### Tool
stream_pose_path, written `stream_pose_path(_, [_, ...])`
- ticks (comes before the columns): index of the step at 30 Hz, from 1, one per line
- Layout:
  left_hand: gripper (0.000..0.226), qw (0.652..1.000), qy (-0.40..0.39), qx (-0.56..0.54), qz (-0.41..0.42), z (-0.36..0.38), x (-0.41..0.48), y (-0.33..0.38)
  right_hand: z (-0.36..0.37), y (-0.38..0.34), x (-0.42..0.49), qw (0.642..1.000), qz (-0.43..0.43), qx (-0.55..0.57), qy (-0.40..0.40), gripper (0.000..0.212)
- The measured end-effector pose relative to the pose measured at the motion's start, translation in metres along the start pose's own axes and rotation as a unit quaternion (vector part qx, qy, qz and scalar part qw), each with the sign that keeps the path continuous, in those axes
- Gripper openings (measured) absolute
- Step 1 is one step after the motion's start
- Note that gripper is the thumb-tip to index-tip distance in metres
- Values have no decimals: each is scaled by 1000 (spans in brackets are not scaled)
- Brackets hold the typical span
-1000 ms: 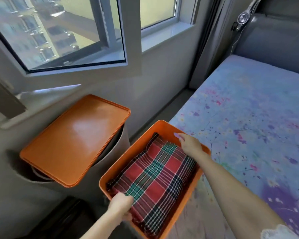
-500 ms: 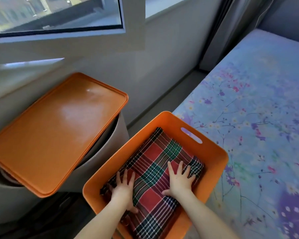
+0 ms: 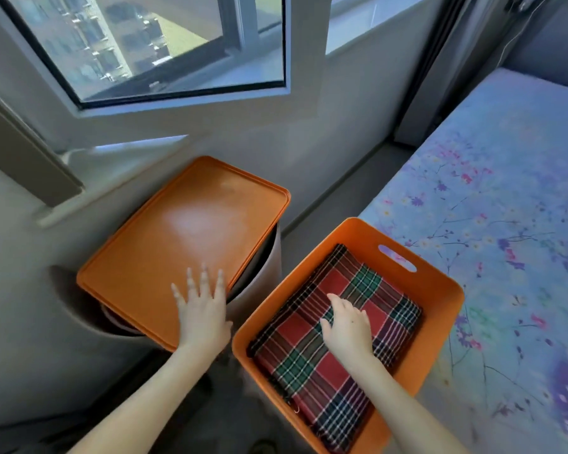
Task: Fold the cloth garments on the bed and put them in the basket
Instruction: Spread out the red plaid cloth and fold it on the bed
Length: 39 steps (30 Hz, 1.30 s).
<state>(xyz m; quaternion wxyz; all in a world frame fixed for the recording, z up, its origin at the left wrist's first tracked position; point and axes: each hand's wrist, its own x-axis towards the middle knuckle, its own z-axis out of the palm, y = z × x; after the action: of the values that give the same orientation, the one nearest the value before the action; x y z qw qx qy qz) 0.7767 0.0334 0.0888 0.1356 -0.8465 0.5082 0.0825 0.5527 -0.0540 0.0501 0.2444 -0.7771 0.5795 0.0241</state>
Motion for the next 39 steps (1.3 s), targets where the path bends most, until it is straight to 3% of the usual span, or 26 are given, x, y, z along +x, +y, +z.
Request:
stream_pose_path(2, [97,996,-87,-11,-10,2,-1,-19,0,-13,-9,1000,-6,6,-5,54])
stream_pose_path(4, [94,994,-106,-37,15,3,-4,-31,-1,-25,-20,1000,-4,9,-10,53])
stream_pose_path(8, [92,994,-100,11,41,-15,-8,-45,-4,-37,-46,1000,6,7,-8,54])
stream_pose_path(10, [83,997,-49,30,48,-35,-12,-51,-8,-42,-59,1000,10,18,2,54])
stream_pose_path(12, [63,992,75,49,93,-59,-17,-55,-11,-47,-72,999,15,39,16,53])
stream_pose_path(15, [40,957,236,66,158,-124,-33,-59,-27,-59,-89,997,21,51,54,51])
stream_pose_path(19, [28,923,346,-45,165,-199,-64,-57,-50,-70,-107,988,8,53,147,41])
stream_pose_path(21, [16,899,372,-152,175,-228,-89,-50,-67,-72,-115,973,13,128,192,40])
stream_pose_path(24, [16,854,327,-360,182,-259,-118,-31,-98,-67,-128,927,62,319,189,58])
stream_pose_path(27, [8,744,175,-620,175,-276,-128,-4,-120,-45,-138,885,75,411,207,102])
stream_pose_path(28, [9,713,116,-672,164,-275,-129,6,-127,-33,-143,863,88,453,204,101])
stream_pose_path(30, [14,693,35,-707,137,-266,-128,24,-136,-8,-152,809,113,541,199,81])
stream_pose_path(33, [17,702,-30,-698,139,-242,-117,45,-135,34,-164,793,165,546,213,54])
stream_pose_path(34, [21,719,-49,-677,149,-230,-113,52,-129,49,-172,793,186,541,211,50])
stream_pose_path(35, [25,754,-52,-636,159,-215,-106,57,-122,62,-176,794,196,538,204,47])
stream_pose_path(38, [31,911,-5,-371,178,-163,-80,66,-97,89,-186,824,222,496,159,38])
stream_pose_path(39, [31,937,-5,-304,170,-146,-72,67,-89,93,-186,841,225,472,140,39])
